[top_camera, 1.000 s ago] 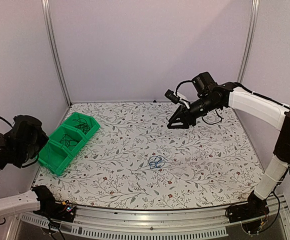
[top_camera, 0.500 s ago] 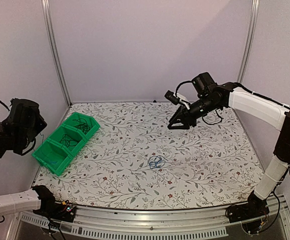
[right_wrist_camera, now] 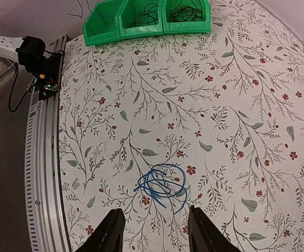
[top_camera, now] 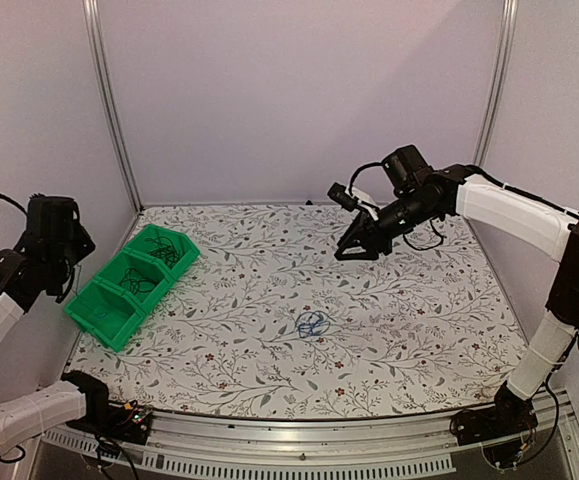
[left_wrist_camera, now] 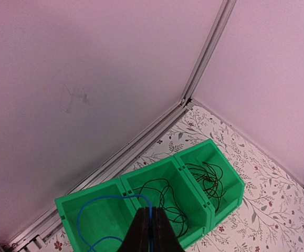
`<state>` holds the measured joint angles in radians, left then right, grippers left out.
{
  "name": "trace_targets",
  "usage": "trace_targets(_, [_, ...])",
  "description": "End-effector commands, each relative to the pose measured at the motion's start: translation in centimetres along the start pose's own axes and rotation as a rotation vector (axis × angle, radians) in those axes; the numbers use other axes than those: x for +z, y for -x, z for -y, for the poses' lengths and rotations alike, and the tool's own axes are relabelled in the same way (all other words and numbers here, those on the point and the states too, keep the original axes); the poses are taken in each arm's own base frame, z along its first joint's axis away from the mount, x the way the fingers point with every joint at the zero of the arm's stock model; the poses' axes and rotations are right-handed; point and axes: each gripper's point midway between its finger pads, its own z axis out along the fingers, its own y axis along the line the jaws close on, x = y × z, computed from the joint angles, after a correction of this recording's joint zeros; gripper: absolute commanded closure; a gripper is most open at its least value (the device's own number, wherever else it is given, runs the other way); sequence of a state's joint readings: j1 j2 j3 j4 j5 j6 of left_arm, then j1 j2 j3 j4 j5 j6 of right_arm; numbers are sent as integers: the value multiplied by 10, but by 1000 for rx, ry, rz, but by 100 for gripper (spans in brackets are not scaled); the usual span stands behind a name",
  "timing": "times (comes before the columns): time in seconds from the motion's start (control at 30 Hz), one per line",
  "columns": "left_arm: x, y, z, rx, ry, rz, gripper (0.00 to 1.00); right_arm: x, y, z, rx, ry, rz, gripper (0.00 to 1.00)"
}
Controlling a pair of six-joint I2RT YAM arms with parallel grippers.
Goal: Untangle the cables
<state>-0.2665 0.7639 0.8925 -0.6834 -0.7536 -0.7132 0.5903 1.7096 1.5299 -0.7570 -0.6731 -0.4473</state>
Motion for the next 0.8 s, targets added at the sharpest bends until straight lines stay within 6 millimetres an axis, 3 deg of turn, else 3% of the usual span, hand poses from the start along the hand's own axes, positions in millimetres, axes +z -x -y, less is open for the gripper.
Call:
trace_targets(0.0, [22,-5,-1,51,-9,-8,100,-2,-3,-5,-18,-8,-14,55])
trace_targets(0.2, [55,-32,-20,30,20,-68,100,0,-10,-3,-17,-14,-31,55])
trace_targets(0.37, [71,-52,-19,33,-15,-105,100,2,-15,-2,-17,-19,-45,55])
trace_targets(0.53, [79,-71,-12,16,-69,-139,100,4,-18,-2,-16,-16,-51,55])
trace_targets(0.77, [85,-100,-31,-41,14,-213,100,7,-17,0,-18,-14,-54,55])
